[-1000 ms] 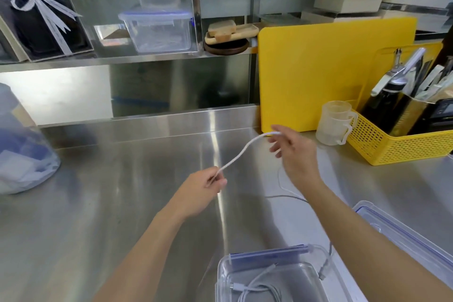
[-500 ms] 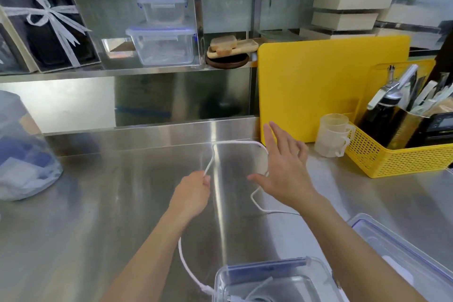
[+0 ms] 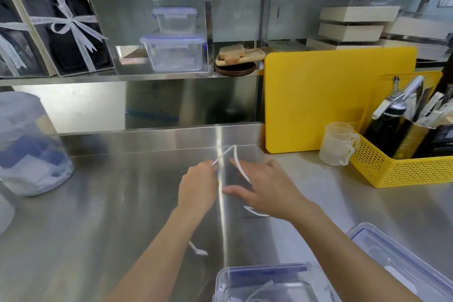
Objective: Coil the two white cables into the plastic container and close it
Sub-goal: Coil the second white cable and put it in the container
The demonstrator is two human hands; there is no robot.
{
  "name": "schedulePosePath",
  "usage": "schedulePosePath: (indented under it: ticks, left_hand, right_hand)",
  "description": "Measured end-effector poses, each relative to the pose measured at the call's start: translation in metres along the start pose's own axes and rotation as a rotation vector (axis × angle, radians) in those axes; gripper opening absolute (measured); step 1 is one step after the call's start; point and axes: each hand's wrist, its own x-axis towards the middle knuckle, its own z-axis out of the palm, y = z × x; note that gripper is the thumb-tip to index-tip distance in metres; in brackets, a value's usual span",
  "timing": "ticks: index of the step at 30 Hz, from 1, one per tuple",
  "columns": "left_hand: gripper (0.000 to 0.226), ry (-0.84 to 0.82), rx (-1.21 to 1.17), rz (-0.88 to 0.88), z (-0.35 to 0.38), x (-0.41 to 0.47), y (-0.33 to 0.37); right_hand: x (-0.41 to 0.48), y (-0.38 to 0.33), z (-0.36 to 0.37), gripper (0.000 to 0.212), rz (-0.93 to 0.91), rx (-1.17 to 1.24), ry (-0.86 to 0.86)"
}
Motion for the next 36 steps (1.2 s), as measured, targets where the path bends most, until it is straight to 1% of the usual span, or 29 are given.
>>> schedulePosePath:
  ticks: [2, 3, 4, 5, 6, 8, 9, 13, 14, 15, 16, 17, 18, 19, 20, 22, 25, 27, 28, 29, 30, 31, 32, 33, 34, 36]
  left_hand:
    - [0.030, 0.089, 0.042, 0.014, -0.010, 0.000, 0.002]
    - [0.037, 0.135, 0.072, 0.010, -0.015, 0.002, -0.001]
    - [0.044, 0.166, 0.095, -0.002, -0.021, 0.004, -0.004]
    - [0.050, 0.178, 0.113, -0.012, -0.025, 0.005, -0.008]
    - [0.052, 0.177, 0.115, -0.018, -0.027, 0.006, -0.010]
    - [0.053, 0.158, 0.082, -0.001, -0.028, 0.005, -0.009]
    - [0.052, 0.144, 0.063, 0.024, -0.026, 0.003, -0.006]
    - [0.050, 0.085, -0.008, 0.132, -0.017, -0.007, 0.017]
    - [0.048, 0.068, -0.041, 0.152, -0.016, -0.008, 0.023]
    - [0.046, 0.060, -0.083, 0.175, -0.016, -0.010, 0.029]
    - [0.044, 0.059, -0.139, 0.199, -0.018, -0.011, 0.034]
    - [0.039, 0.058, -0.205, 0.228, -0.020, -0.013, 0.036]
    - [0.030, 0.041, -0.271, 0.256, -0.023, -0.013, 0.037]
    - [0.020, -0.004, -0.345, 0.273, -0.026, -0.012, 0.036]
    - [0.014, -0.081, -0.431, 0.268, -0.030, -0.011, 0.034]
    - [0.026, -0.280, -0.625, 0.209, -0.037, -0.013, 0.027]
    - [0.035, -0.550, -0.909, 0.110, -0.039, -0.019, 0.013]
    - [0.030, -0.673, -1.141, 0.049, -0.039, -0.022, 0.002]
    - [0.024, -0.705, -1.284, 0.026, -0.041, -0.023, -0.003]
    - [0.021, -0.731, -1.412, 0.026, -0.044, -0.022, -0.010]
    - [0.025, -0.756, -1.497, 0.044, -0.048, -0.021, -0.016]
    - [0.031, -0.785, -1.537, 0.067, -0.052, -0.020, -0.023]
    - [0.033, -0.821, -1.540, 0.085, -0.055, -0.020, -0.030]
    - [0.033, -0.869, -1.518, 0.102, -0.058, -0.021, -0.035]
    - [0.031, -0.925, -1.471, 0.120, -0.060, -0.022, -0.039]
    - [0.029, -1.028, -1.316, 0.149, -0.062, -0.025, -0.044]
  right_hand:
    - [-0.001, 0.003, -0.012, 0.078, 0.067, 0.454, -0.250]
    - [-0.003, 0.008, -0.018, 0.086, 0.079, 0.686, -0.299]
    - [-0.003, 0.014, -0.023, 0.094, 0.095, 0.844, -0.287]
    - [-0.004, 0.021, -0.025, 0.092, 0.129, 0.944, -0.234]
    - [-0.004, 0.027, -0.025, 0.082, 0.179, 0.992, -0.153]
    - [-0.004, 0.031, -0.024, 0.063, 0.268, 0.911, 0.002]
    - [-0.003, 0.031, -0.021, 0.058, 0.285, 0.844, 0.031]
    - [0.000, 0.017, -0.008, 0.048, 0.289, 0.781, 0.002]
    - [0.002, 0.015, -0.005, 0.041, 0.270, 0.756, 0.016]
    - [0.004, 0.012, -0.003, 0.028, 0.243, 0.764, 0.048]
    - [0.005, 0.010, -0.003, 0.013, 0.226, 0.819, 0.091]
    - [0.006, 0.011, -0.002, 0.011, 0.221, 0.886, 0.150]
    - [0.007, 0.014, -0.003, 0.014, 0.237, 0.962, 0.210]
    - [0.007, 0.017, -0.007, 0.013, 0.268, 1.041, 0.252]
    - [0.006, 0.022, -0.012, 0.009, 0.299, 1.120, 0.272]
    - [0.004, 0.037, -0.023, 0.008, 0.342, 1.200, 0.225]
    - [0.001, 0.060, -0.043, 0.012, 0.344, 1.119, -0.023]
    - [-0.005, 0.072, -0.057, 0.012, 0.308, 1.092, -0.229]
    - [-0.008, 0.076, -0.062, 0.010, 0.288, 1.120, -0.306]
    - [-0.012, 0.080, -0.067, 0.010, 0.273, 1.167, -0.341]
    - [-0.015, 0.084, -0.070, 0.013, 0.270, 1.227, -0.323]
    - [-0.017, 0.089, -0.072, 0.017, 0.280, 1.301, -0.252]
    - [-0.019, 0.094, -0.073, 0.018, 0.291, 1.352, -0.133]
    - [-0.018, 0.099, -0.075, 0.016, 0.293, 1.349, 0.020]
    - [-0.018, 0.102, -0.078, 0.013, 0.279, 1.286, 0.176]
    - [-0.015, 0.107, -0.082, 0.016, 0.224, 1.021, 0.422]
